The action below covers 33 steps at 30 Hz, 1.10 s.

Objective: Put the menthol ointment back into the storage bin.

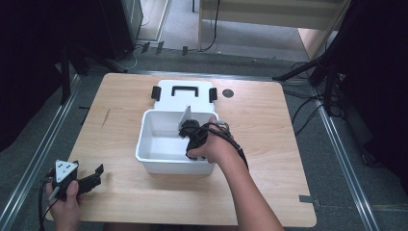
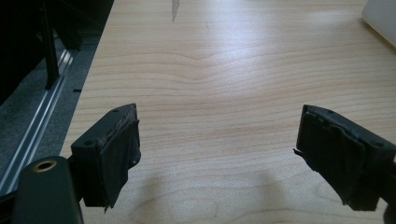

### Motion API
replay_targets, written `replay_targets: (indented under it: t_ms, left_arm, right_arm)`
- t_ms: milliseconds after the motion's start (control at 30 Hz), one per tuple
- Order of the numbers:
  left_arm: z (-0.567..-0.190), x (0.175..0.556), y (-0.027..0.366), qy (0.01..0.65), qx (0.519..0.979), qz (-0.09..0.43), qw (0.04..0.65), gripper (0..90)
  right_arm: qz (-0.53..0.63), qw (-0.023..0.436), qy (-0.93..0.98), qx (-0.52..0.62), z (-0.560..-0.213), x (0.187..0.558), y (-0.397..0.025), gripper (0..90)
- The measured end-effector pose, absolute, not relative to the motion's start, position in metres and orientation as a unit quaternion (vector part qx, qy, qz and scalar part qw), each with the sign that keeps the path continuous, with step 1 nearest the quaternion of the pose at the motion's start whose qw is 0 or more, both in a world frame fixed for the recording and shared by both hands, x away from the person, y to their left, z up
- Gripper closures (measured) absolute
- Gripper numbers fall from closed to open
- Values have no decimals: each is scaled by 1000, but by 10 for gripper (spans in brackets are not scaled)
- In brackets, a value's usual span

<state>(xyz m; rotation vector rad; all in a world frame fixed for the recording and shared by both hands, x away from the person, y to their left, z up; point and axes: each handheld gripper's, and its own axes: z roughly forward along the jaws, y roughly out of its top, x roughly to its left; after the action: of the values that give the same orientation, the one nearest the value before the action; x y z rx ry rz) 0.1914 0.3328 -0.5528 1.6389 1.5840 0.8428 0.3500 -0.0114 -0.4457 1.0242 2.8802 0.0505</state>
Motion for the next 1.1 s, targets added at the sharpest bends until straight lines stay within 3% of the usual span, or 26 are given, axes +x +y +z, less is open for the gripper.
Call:
replay_targets:
  t_ms: [1100]
  left_arm:
    - [-553,192,332,610,634,326,347,144]
  right_arm:
    - [85,73,930,351,-368,345,-41,377]
